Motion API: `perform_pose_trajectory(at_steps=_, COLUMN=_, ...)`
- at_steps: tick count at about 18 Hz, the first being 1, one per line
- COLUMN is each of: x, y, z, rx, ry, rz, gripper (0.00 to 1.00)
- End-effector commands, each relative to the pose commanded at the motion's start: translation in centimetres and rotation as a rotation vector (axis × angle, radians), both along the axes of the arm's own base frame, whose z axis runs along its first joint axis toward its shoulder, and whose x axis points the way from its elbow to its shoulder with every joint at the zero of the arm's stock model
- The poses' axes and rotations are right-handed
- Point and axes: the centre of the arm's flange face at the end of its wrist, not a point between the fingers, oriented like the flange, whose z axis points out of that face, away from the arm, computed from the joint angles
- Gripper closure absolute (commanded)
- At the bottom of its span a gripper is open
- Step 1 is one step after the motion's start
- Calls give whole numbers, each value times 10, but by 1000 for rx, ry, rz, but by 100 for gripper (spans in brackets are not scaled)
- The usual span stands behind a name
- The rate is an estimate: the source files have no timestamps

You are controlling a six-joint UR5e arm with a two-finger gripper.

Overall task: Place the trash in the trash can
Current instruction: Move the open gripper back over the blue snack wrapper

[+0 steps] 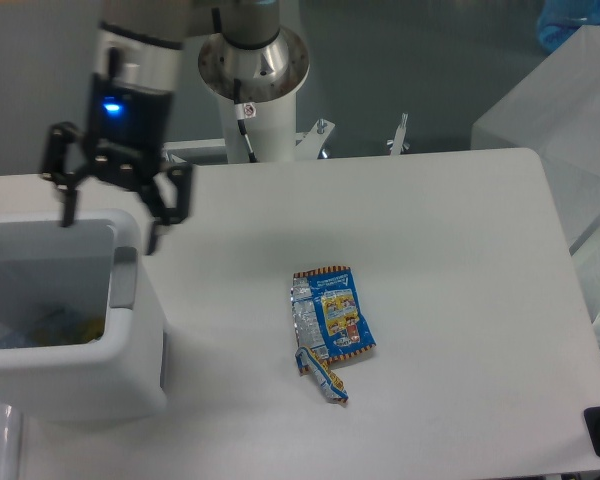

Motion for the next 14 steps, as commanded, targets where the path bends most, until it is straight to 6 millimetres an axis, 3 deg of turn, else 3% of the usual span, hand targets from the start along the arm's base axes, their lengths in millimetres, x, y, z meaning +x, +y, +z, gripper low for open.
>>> perform_pose_trajectory(at_steps=3, x=-53, y=-32, z=-22, rx=-41, ry=-33, rz=118, gripper=0)
perform_pose_trajectory(at_steps=6, x=-88, y=-51, z=-60, rx=-87, ry=-82, rz=175, gripper=0)
perform_pose_trajectory(at_steps=10, x=-113, y=-47, z=-132, rx=-190, ry=-174, rz=210, gripper=0)
perform_pose_trajectory(at_steps=14, x=-133, y=-39, z=-178, rx=-259, ry=-207, rz=225, gripper=0)
